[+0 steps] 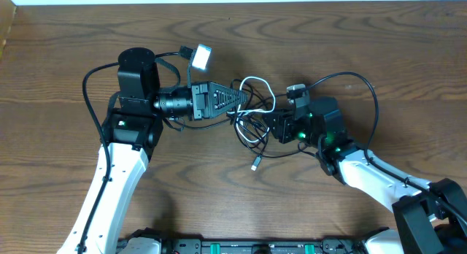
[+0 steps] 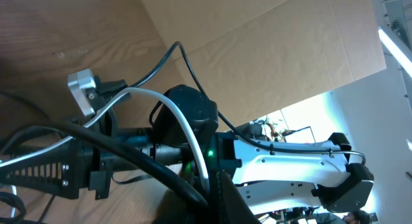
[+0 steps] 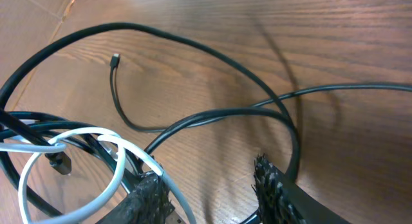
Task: Untangle cables
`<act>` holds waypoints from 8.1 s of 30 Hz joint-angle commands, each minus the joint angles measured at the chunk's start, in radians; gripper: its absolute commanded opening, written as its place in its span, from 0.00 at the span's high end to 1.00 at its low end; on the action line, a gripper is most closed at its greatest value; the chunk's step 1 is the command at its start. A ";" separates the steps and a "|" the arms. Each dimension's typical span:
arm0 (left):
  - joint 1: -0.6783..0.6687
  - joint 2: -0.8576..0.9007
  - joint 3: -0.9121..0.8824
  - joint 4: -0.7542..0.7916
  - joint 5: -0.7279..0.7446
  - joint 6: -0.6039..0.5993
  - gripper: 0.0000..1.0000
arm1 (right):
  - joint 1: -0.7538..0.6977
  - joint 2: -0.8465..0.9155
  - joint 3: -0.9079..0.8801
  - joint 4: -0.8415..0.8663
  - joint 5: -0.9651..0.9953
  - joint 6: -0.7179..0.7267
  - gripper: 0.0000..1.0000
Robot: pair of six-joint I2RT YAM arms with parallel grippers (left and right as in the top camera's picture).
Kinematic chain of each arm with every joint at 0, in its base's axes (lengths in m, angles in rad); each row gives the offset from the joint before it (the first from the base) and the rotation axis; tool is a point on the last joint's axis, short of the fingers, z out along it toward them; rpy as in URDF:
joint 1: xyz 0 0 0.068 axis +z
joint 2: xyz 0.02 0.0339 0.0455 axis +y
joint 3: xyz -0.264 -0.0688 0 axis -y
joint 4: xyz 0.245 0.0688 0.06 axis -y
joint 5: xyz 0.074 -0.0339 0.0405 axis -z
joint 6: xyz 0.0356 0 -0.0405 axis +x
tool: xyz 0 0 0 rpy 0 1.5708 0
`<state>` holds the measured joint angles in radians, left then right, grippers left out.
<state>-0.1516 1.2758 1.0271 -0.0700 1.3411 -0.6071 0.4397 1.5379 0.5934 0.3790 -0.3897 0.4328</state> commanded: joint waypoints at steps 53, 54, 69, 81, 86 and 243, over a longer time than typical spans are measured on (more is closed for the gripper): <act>0.000 0.004 0.011 0.076 -0.319 -0.200 0.92 | 0.046 -0.441 0.000 -0.764 0.358 0.498 0.93; 0.000 0.004 0.011 0.076 -0.311 -0.199 0.92 | 0.046 -0.421 0.000 -0.761 0.349 0.499 0.92; 0.000 0.004 0.011 0.073 -0.069 -0.059 0.92 | -0.065 -0.403 0.001 -0.608 0.415 0.340 0.29; 0.000 0.004 0.011 0.080 -0.055 -0.060 0.92 | -0.071 -0.328 0.001 -0.209 -0.020 -0.005 0.28; 0.000 0.004 0.011 0.080 -0.015 -0.058 0.92 | -0.071 -0.245 0.001 -0.105 -0.059 -0.004 0.30; 0.162 0.048 0.013 -0.336 -1.126 0.026 0.92 | -0.701 -0.640 0.085 -0.208 -0.260 0.232 0.98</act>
<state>0.0074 1.3071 1.0275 -0.4007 0.2371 -0.5735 -0.2031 0.9600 0.6277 0.1818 -0.6628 0.7128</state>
